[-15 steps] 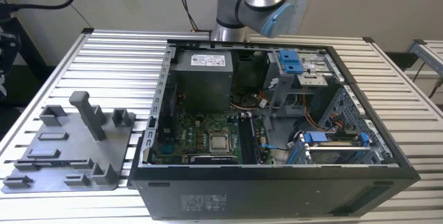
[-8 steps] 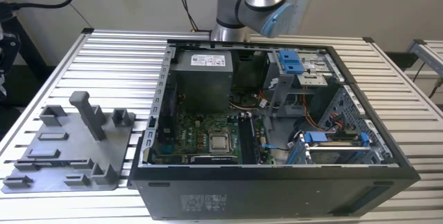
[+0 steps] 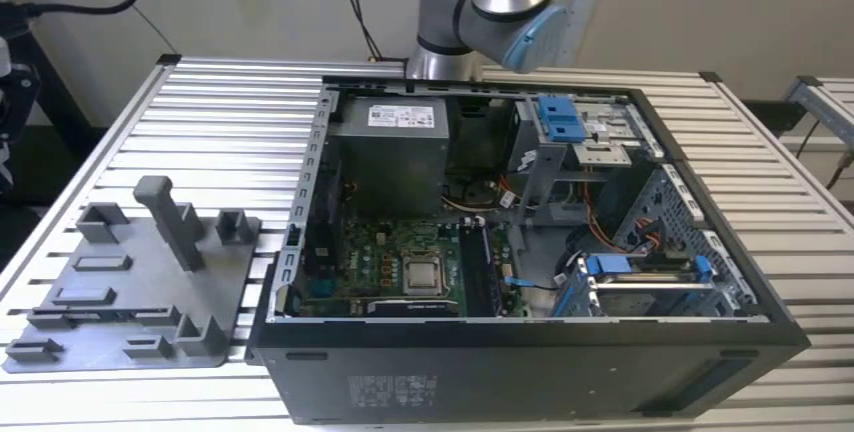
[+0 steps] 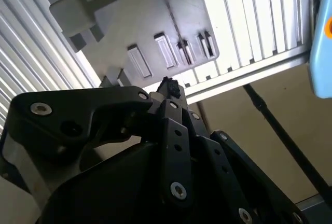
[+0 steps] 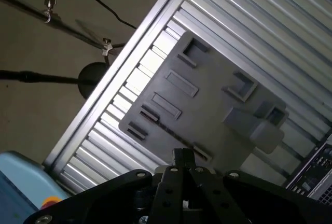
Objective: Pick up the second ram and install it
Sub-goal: 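Pick up the second ram and move it above second insertion slot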
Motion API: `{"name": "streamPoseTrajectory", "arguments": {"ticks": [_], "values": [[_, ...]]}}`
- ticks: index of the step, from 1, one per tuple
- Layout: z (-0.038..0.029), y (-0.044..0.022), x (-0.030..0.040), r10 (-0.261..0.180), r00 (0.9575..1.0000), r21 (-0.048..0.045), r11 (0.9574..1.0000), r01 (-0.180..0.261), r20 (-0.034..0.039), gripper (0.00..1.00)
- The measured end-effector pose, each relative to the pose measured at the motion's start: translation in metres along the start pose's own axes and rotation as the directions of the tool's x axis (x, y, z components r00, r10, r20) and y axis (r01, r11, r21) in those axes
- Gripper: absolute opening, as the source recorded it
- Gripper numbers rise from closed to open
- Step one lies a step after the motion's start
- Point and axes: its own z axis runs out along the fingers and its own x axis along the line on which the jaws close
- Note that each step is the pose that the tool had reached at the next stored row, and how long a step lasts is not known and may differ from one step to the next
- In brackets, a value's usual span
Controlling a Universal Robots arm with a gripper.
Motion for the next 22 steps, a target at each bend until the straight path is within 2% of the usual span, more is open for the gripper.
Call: {"name": "streamPoseTrajectory", "arguments": {"ticks": [9,13,15,18,22], "values": [[0.0002,0.0007,-0.0006,-0.008,1.0,0.0002,1.0,0.008,-0.0003,0.11],[0.0007,0.0011,-0.0008,-0.069,0.9976,0.001,0.9976,0.069,-0.0016,0.11],[0.0011,0.001,-0.0008,-0.105,0.9945,0.0014,0.9945,0.105,-0.0022,0.11],[0.0019,0.0013,-0.0009,-0.158,0.9875,0.002,0.9875,0.158,-0.0033,0.11],[0.0026,0.0014,-0.001,-0.226,0.9742,0.0028,0.9742,0.226,-0.0053,0.11]]}}
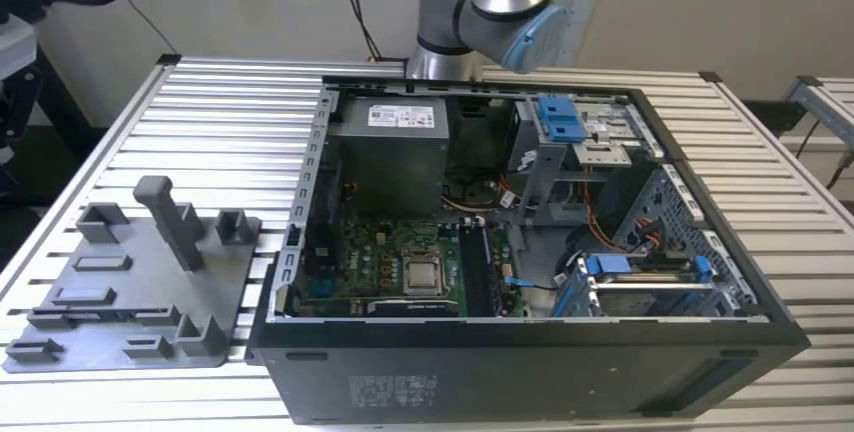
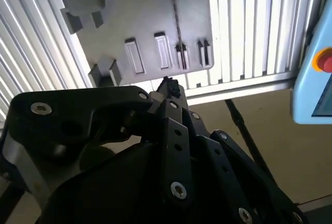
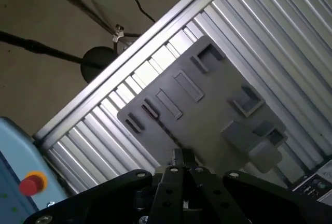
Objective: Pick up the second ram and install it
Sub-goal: 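Pick up the second ram and move it above second insertion slot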
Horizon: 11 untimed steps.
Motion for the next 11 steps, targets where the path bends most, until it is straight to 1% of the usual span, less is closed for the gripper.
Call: {"name": "streamPoseTrajectory", "arguments": {"ticks": [2,5,7,8,11], "values": [[0.0005,0.0,0.0,-0.036,0.9993,0.0008,0.9993,0.036,-0.0012,0.11],[0.0024,0.0,0.0,-0.088,0.9961,0.0016,0.9961,0.088,-0.0023,0.11],[0.0047,0.0008,-0.0004,-0.108,0.9942,0.0025,0.9941,0.108,-0.0021,0.11],[0.0061,0.0008,-0.0003,-0.12,0.9928,0.0029,0.9928,0.12,-0.0021,0.11],[0.0109,0.0011,-0.0001,-0.165,0.9862,0.0043,0.9862,0.165,-0.0026,0.11]]}}
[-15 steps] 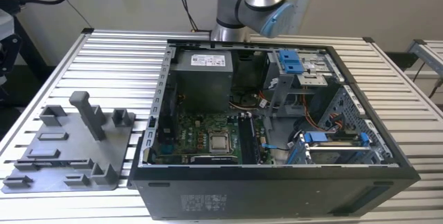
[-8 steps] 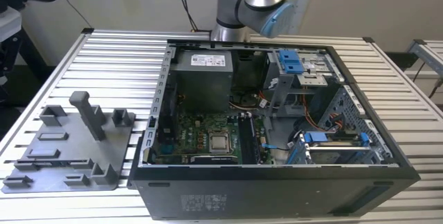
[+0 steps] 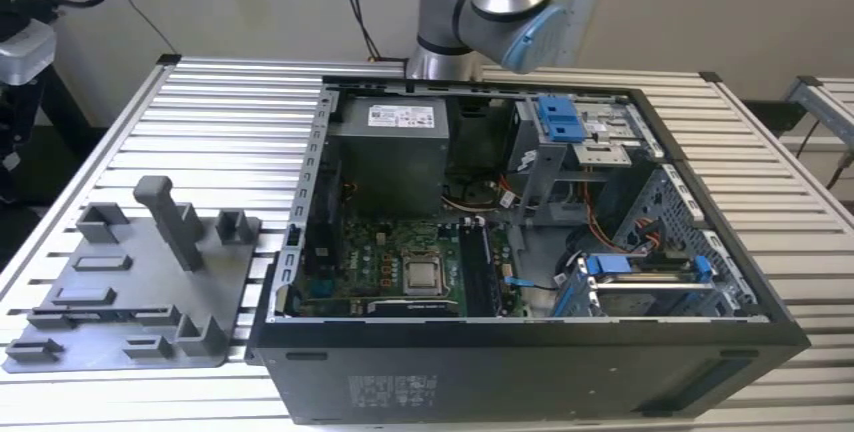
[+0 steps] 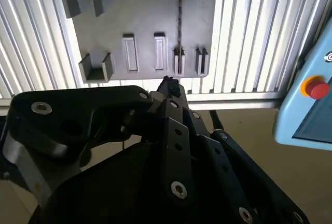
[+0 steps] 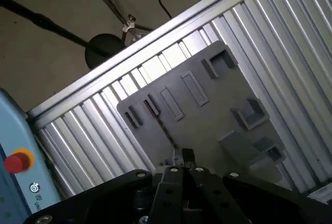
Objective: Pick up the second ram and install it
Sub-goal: 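Pick up the second ram and move it above second insertion slot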
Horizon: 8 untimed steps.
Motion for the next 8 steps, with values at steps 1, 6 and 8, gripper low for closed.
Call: {"name": "streamPoseTrajectory", "arguments": {"ticks": [1,6,8], "values": [[0.0016,0.0001,0.0001,-0.014,0.9999,0.0001,0.9999,0.014,-0.0004,0.11],[0.0062,0.0002,0.0001,-0.101,0.9948,0.0012,0.9948,0.101,-0.002,0.11],[0.0067,0.0002,0.0001,-0.137,0.9906,0.0016,0.9906,0.137,-0.0026,0.11]]}}
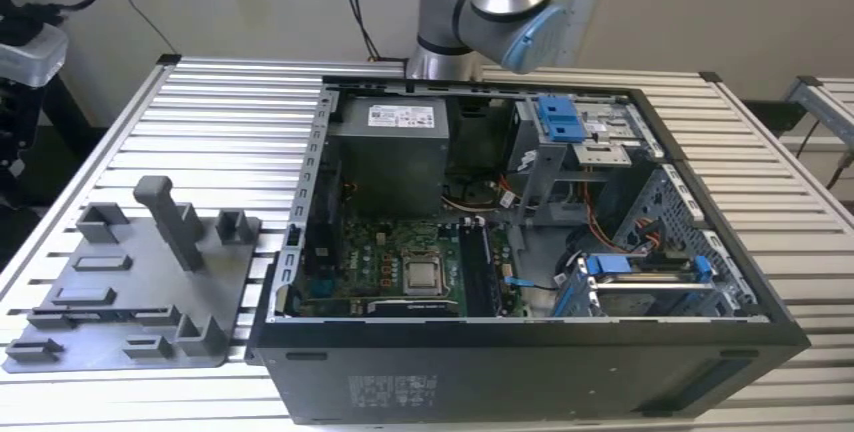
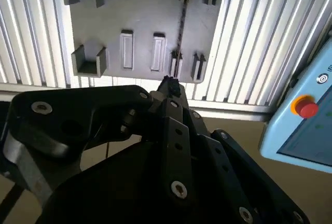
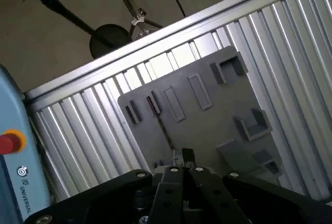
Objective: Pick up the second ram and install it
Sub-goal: 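Pick up the second ram and move it above second insertion slot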
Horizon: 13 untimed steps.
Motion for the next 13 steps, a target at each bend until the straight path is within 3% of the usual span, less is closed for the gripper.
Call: {"name": "streamPoseTrajectory", "arguments": {"ticks": [5,13], "values": [[0.0021,0.0,0.0,-0.09,0.9959,0.0013,0.9959,0.09,-0.0016,0.11],[0.0062,-0.0001,-0.0001,-0.217,0.9761,0.0063,0.9761,0.217,-0.0033,0.11]]}}
